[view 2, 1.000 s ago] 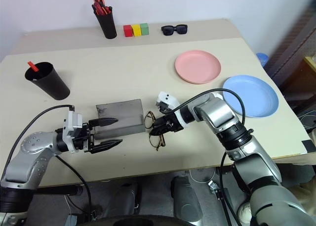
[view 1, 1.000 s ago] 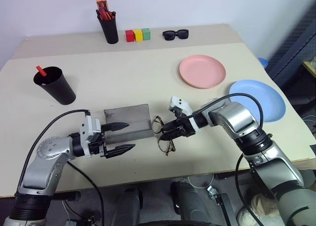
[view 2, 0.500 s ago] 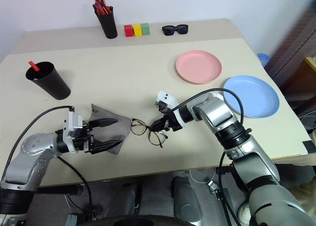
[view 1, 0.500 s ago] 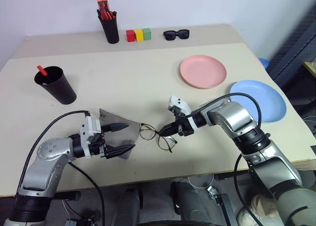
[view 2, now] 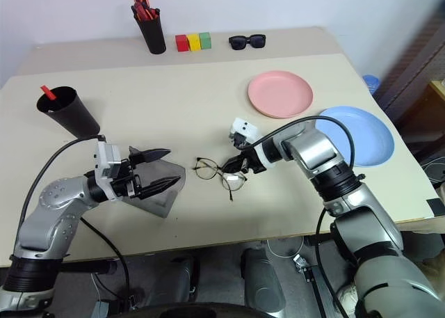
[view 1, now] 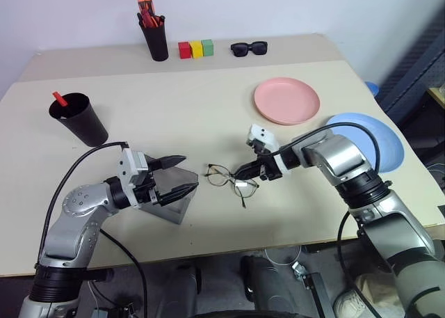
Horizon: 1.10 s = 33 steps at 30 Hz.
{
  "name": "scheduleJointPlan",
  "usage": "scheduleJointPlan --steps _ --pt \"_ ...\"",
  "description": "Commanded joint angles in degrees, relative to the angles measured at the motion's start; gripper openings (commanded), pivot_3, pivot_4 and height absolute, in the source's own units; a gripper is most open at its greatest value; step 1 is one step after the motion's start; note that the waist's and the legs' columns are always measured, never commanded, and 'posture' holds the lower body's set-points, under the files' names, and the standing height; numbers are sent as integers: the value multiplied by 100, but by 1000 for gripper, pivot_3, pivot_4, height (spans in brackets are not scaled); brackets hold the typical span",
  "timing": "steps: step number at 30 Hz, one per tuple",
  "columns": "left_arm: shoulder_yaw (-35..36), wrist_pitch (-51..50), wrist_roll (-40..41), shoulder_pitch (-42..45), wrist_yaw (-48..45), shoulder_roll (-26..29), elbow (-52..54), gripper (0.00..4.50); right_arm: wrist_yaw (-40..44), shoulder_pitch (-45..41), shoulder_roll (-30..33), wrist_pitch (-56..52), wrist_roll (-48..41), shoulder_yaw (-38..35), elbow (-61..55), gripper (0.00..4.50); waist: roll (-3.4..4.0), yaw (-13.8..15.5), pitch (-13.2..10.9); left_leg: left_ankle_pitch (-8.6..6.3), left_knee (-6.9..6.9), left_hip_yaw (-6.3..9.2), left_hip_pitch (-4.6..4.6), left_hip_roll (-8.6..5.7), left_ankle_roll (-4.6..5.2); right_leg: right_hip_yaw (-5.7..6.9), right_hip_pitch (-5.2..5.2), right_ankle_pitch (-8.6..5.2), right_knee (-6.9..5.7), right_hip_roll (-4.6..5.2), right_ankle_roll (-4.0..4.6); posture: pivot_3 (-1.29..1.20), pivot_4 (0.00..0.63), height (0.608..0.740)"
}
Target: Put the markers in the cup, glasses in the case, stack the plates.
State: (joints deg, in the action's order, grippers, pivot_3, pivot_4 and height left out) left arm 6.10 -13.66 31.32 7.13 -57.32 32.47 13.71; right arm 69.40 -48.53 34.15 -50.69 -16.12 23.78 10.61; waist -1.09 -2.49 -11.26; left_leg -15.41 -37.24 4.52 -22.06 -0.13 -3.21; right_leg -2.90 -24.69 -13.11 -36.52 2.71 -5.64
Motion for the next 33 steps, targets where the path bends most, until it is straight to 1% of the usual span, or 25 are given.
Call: scheduleJointPlan --steps 1,8,11,13,17,21,24,28,33 --pt "281 -89 239 -34 -47 163 152 3834 39 -164 124 91 32 -212 26 140 0 -19 0 0 2 0 0 0 0 0 0 0 1 0 0 0 150 740" --pt "747 -257 521 -278 -501 781 2 3834 60 -252 157 107 -34 -385 53 140 2 -11 -1 0 9 0 -2 1 0 1 -1 -1 12 -2 2 0 150 740" --pt "972 -237 568 -351 -912 1128 -284 3834 118 -328 128 -2 -158 -504 7 140 2 -10 -1 0 9 -1 -5 1 0 1 -1 -1 19 -2 9 0 150 740" --pt "1050 -209 592 -365 -1080 1254 -443 3834 152 -372 108 -94 -252 -567 -53 140 3 -9 -2 0 10 -1 -6 1 0 1 -1 -3 21 -2 12 0 150 740" --pt "1175 -209 632 -468 -1436 1431 -659 3834 157 -476 2 -390 -533 -740 -268 140 4 -10 -3 0 10 -1 -12 1 0 1 -3 -2 26 0 11 0 150 740" --pt "1297 130 417 -776 -1789 1593 -847 3834 92 -541 -221 -952 -1079 -995 -776 140 4 -31 -3 0 14 -2 -13 5 0 1 -8 -1 26 -1 8 0 150 740" --pt "1311 332 264 -809 -2040 1806 -1087 3834 -34 -587 -417 -1193 -1333 -1143 -923 140 5 -13 -3 0 19 1 -13 8 0 6 -11 0 24 -4 7 0 150 740" --pt "1253 491 104 -628 -2644 2346 -1588 3834 -162 -623 -626 -1268 -1516 -1172 -993 140 6 0 -4 0 16 1 -17 8 0 7 -11 -6 26 -4 26 0 150 740" --pt "975 1095 -284 93 -3357 2828 -2535 3834 -229 -662 -766 -1201 -1596 -1089 -969 140 8 -9 -5 0 14 -1 -25 7 0 8 -16 -6 32 -2 27 0 150 740"
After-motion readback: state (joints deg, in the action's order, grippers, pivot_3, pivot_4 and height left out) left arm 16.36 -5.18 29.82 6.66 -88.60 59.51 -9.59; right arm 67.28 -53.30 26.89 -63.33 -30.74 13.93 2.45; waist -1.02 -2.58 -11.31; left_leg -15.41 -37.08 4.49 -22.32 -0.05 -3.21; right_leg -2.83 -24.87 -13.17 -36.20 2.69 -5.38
